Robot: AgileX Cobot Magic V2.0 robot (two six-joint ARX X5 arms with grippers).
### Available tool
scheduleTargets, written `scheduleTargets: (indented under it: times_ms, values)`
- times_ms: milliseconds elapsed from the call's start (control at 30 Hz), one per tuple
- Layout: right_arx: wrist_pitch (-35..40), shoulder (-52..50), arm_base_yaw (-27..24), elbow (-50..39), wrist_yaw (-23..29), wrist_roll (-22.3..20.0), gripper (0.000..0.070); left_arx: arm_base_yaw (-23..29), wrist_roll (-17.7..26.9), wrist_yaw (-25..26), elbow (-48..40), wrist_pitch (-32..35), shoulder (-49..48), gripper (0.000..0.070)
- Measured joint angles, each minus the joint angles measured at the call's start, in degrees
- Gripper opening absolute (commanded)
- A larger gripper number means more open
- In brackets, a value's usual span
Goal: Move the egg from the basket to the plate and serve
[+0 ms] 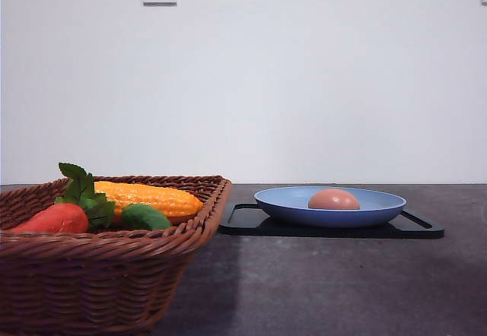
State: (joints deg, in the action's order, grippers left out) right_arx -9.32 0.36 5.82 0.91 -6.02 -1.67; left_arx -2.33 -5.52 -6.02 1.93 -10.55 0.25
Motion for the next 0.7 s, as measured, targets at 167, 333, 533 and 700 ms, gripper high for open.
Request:
scheduleTargets:
  times_ms: [167, 333, 533, 700]
  values:
    - [0.0, 0.0, 0.0, 0.0, 0.0, 0.0, 0.0000, 0.0, 0.0, 0.0, 0.0, 0.0, 0.0, 0.0000]
    - [0.0, 0.0, 0.0, 0.0, 0.0, 0.0, 0.0000, 0.0, 0.0, 0.0, 0.0, 0.0, 0.0, 0.0000]
    - [0.0, 0.0, 0.0, 0.0, 0.0, 0.0, 0.0000, 0.0, 0.0, 0.0, 0.0, 0.0, 0.0, 0.0000]
    - [0.0, 0.0, 0.0, 0.0, 0.0, 0.0, 0.0000, 0.0, 0.0, 0.0, 0.0, 0.0, 0.0, 0.0000]
